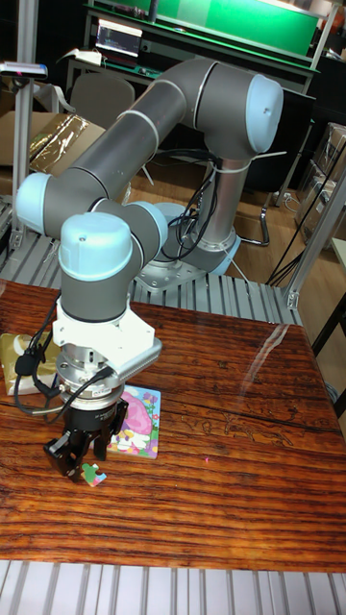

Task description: Assemble one piece of a puzzle

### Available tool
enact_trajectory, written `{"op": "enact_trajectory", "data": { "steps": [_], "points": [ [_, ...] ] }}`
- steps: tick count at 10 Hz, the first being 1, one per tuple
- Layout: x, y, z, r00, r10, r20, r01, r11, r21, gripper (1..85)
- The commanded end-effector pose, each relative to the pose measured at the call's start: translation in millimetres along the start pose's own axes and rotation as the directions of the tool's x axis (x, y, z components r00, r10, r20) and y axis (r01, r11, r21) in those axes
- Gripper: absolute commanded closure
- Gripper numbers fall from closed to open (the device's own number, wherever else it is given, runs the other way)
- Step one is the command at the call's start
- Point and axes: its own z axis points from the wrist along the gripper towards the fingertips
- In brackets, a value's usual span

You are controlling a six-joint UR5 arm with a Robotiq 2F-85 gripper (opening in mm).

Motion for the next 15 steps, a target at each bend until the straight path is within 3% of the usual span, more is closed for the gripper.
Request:
{"op": "enact_trajectory", "data": {
  "steps": [1,10,15],
  "points": [
    [-5.2,2.8,4.9,1.000,0.023,0.019,-0.023,1.000,-0.002,35.0],
    [0.7,4.9,11.0,0.999,0.031,0.008,-0.031,1.000,0.001,35.0],
    [-2.5,5.8,11.1,0.999,0.049,0.021,-0.049,0.999,-0.009,41.0]
  ]
}}
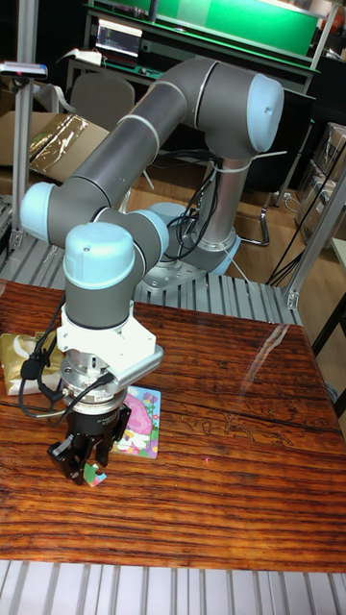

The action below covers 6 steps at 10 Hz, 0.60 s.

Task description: Assemble one piece of a puzzle

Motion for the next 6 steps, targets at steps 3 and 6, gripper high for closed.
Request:
{"op": "enact_trajectory", "data": {
  "steps": [3,6],
  "points": [
    [-0.7,-4.9,-2.7,1.000,0.006,0.022,-0.006,1.000,-0.010,44.7],
    [-6.1,-7.5,-3.4,0.999,0.017,0.029,-0.017,1.000,-0.003,50.7]
  ]
}}
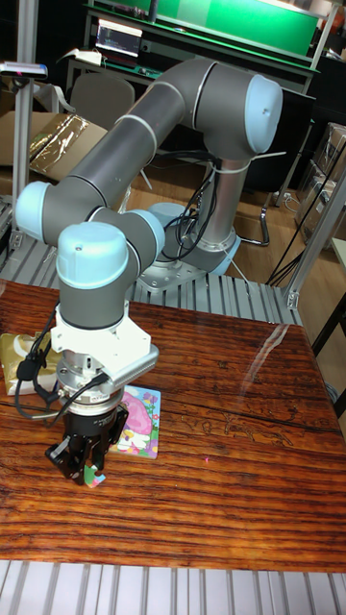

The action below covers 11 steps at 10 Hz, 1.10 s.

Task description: Assemble one piece of a puzzle

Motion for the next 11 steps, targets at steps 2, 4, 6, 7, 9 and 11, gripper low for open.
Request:
{"op": "enact_trajectory", "data": {
  "steps": [2,4,6,7,9,11],
  "points": [
    [-2.3,-4.4,-3.8,1.000,0.014,0.016,-0.014,1.000,0.001,51.7],
    [-1.7,-5.3,-3.7,1.000,0.018,0.017,-0.018,1.000,0.004,52.7],
    [-5.2,-4.2,-2.8,0.999,0.029,0.019,-0.029,1.000,0.006,52.7],
    [-5.2,-3.8,-4.2,0.999,0.033,0.016,-0.033,0.999,0.007,52.7],
    [-1.5,-4.6,-8.5,0.999,0.050,0.000,-0.050,0.999,0.018,53.0],
    [3.4,-4.7,-13.6,0.997,0.080,-0.016,-0.079,0.996,0.029,53.0]
  ]
}}
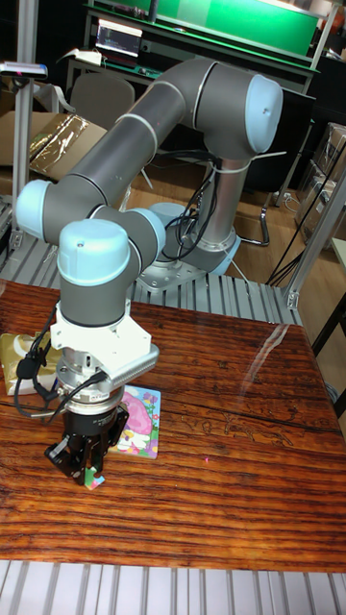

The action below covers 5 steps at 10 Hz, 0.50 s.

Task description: Assemble one piece of a puzzle

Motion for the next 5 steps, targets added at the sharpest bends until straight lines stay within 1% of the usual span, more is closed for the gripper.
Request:
{"op": "enact_trajectory", "data": {
  "steps": [1,3,5],
  "points": [
    [5.0,-0.8,-9.0,0.999,0.050,-0.014,-0.049,0.999,0.014,53.0],
    [11.8,-1.6,-14.9,0.994,0.109,-0.029,-0.109,0.994,0.030,53.3],
    [20.2,-5.3,-20.0,0.985,0.164,-0.047,-0.161,0.985,0.059,54.3]
  ]
}}
